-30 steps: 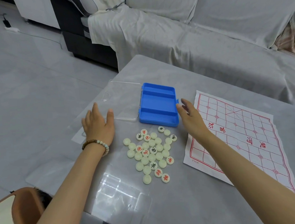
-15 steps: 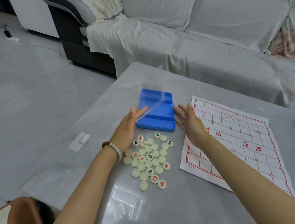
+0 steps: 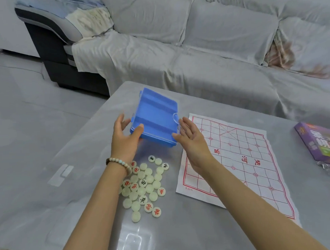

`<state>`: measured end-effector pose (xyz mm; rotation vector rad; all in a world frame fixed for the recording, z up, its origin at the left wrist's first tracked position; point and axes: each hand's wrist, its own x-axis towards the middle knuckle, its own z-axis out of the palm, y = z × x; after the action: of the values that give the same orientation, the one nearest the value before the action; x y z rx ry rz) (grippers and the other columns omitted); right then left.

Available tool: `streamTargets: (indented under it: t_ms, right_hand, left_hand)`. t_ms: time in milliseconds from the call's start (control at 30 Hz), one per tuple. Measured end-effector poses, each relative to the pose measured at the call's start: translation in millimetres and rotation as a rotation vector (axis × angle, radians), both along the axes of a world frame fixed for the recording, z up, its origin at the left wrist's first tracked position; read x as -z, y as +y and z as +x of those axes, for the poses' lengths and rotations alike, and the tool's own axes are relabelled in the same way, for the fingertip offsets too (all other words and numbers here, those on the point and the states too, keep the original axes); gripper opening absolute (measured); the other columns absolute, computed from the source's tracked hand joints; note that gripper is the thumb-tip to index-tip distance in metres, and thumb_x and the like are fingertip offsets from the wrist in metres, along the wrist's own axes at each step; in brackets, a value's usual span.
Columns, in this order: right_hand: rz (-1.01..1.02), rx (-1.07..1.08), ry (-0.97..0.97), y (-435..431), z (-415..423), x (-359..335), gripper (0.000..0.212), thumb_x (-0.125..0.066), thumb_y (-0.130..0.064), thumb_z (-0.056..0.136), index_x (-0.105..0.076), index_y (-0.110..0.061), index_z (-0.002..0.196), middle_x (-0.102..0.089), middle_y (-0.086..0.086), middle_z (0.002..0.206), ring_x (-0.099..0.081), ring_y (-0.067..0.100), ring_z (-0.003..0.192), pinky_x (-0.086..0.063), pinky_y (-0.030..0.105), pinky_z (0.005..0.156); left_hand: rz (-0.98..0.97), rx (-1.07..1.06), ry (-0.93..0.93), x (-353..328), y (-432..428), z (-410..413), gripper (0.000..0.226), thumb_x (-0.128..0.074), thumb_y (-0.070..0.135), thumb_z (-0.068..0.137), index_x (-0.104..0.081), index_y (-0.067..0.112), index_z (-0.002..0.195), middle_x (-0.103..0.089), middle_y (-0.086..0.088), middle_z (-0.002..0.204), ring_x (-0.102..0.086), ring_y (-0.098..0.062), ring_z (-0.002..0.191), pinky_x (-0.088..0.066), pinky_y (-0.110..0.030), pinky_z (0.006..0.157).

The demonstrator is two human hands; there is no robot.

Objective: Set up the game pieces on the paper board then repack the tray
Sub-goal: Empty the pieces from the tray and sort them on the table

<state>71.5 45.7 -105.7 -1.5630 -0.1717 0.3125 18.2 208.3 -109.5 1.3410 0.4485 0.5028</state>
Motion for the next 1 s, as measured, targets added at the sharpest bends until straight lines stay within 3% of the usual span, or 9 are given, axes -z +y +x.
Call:
streamTargets:
  t_ms: [133,233,367,467,600,733,800,900,1000]
  right_hand:
    - [-0.116,0.083,0.000,-52.6,-13.2,-18.8,0.070,-0.063,-0.015,0.088,-0.025,-0.027,0.144,-0.031,-0.012,0.150,-0.048,0.008,0.121,-0.038,0.034,0.102]
    - [-0.086,0.168,0.052,-115.2,-20.6,-28.8,0.067,-0.060,-0.030,0.089,-0.023,-0.027,0.144,-0.045,-0.006,0.141,-0.058,0.007,0.105,-0.047,0.031,0.094]
    - [-0.049,0.224,0.099,-212.9,-41.3,-40.1,0.038,-0.058,-0.028,0.090,-0.051,-0.020,0.126,-0.067,0.000,0.112,-0.065,0.012,0.097,-0.050,0.028,0.082]
    - [-0.172,0.253,0.118,-282.6,-71.0,-35.5,0.032,-0.060,-0.032,0.087,-0.059,-0.021,0.118,-0.067,0.005,0.113,-0.066,0.016,0.095,-0.054,0.031,0.079]
    - [-0.176,0.387,0.154,-368.6,-111.9,-21.3,0.036,-0.064,-0.029,0.085,-0.058,-0.024,0.120,-0.065,0.003,0.116,-0.064,0.020,0.102,-0.053,0.033,0.079]
    - [-0.125,0.583,0.175,-435.7,-154.2,-2.2,0.042,-0.063,-0.027,0.085,-0.053,-0.017,0.125,-0.065,0.008,0.115,-0.065,0.021,0.096,-0.052,0.032,0.075]
    - [-0.134,0.647,0.177,-465.3,-174.5,6.0,0.040,-0.062,-0.026,0.087,-0.053,-0.017,0.125,-0.065,0.009,0.114,-0.065,0.023,0.095,-0.052,0.031,0.072]
    - [-0.200,0.719,0.168,-504.6,-198.4,17.3,0.037,-0.063,-0.027,0.086,-0.054,-0.018,0.121,-0.064,0.011,0.114,-0.065,0.025,0.095,-0.053,0.036,0.072]
    - [-0.283,0.787,0.138,-533.0,-211.3,25.6,0.039,-0.061,-0.030,0.088,-0.054,-0.018,0.124,-0.062,0.008,0.116,-0.063,0.024,0.100,-0.050,0.034,0.076]
  left_hand:
    - [-0.104,0.194,-0.082,-10.0,-35.5,-10.2,0.040,-0.056,0.006,0.089,-0.050,0.017,0.126,-0.059,0.000,0.123,-0.060,-0.015,0.108,-0.055,-0.025,0.080]
    - [-0.177,0.319,-0.065,-12.6,-82.4,-29.4,0.035,-0.053,0.005,0.090,-0.050,0.020,0.121,-0.063,0.001,0.109,-0.065,-0.007,0.086,-0.054,-0.018,0.065]
    - [-0.148,0.469,0.036,-11.6,-152.2,-46.0,0.030,-0.050,0.015,0.094,-0.050,0.018,0.124,-0.061,-0.006,0.111,-0.064,-0.010,0.082,-0.052,-0.018,0.058]
    - [-0.113,0.569,0.118,-11.3,-205.4,-54.3,0.033,-0.046,0.026,0.096,-0.045,0.020,0.128,-0.061,-0.002,0.105,-0.063,-0.012,0.082,-0.053,-0.020,0.055]
    - [-0.064,0.625,0.194,-10.8,-284.4,-58.1,0.047,-0.044,0.035,0.096,-0.029,0.022,0.138,-0.056,-0.003,0.121,-0.062,-0.015,0.092,-0.050,-0.018,0.063]
    - [-0.047,0.715,0.263,-5.5,-365.9,-63.5,0.052,-0.051,0.036,0.092,-0.030,0.018,0.136,-0.047,-0.004,0.135,-0.054,-0.023,0.115,-0.049,-0.040,0.093]
    - [-0.021,0.776,0.286,1.8,-402.2,-75.4,0.044,-0.053,0.029,0.092,-0.038,0.016,0.131,-0.053,-0.002,0.128,-0.056,-0.019,0.110,-0.051,-0.035,0.089]
    - [0.022,0.860,0.283,11.6,-444.9,-96.7,0.023,-0.051,0.022,0.094,-0.043,0.018,0.115,-0.055,0.010,0.099,-0.057,-0.005,0.086,-0.047,-0.015,0.067]
    - [0.131,0.966,0.288,22.1,-477.4,-105.7,0.028,-0.054,0.018,0.092,-0.033,0.031,0.107,-0.051,0.013,0.109,-0.054,-0.004,0.094,-0.045,-0.020,0.081]
